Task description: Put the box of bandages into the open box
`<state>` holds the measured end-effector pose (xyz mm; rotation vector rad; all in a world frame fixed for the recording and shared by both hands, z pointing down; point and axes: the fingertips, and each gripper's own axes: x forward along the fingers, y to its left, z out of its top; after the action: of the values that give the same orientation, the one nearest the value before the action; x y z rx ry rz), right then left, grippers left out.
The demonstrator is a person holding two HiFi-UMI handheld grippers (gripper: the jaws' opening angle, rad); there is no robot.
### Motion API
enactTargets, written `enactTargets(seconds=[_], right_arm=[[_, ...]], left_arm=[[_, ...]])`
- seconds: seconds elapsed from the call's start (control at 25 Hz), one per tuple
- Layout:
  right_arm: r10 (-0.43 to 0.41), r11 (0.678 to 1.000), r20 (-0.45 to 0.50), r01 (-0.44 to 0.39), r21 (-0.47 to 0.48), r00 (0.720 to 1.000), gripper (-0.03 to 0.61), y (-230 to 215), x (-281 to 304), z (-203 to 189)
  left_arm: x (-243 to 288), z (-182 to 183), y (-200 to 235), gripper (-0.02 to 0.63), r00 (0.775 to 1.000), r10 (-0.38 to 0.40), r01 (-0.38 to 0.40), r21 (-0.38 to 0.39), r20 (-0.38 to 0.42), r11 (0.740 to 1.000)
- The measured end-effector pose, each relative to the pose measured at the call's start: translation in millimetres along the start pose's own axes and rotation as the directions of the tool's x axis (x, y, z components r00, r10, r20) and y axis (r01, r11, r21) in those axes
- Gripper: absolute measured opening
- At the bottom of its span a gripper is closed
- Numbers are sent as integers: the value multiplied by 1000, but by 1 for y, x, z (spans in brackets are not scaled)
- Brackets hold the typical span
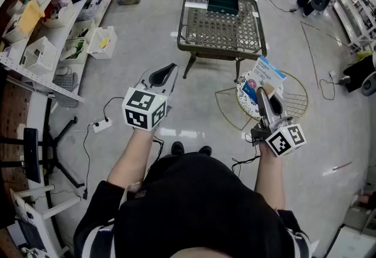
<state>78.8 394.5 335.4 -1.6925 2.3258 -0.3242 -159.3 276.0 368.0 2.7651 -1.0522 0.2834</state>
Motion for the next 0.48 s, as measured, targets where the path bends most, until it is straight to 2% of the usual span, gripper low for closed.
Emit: enactTargets(seconds=[0.48], right_arm=[[-10, 999, -7, 10, 34, 1000, 81, 25, 17, -11]], left_arm=[[-27, -11, 22, 21, 1000, -12, 12, -16, -5, 1000]])
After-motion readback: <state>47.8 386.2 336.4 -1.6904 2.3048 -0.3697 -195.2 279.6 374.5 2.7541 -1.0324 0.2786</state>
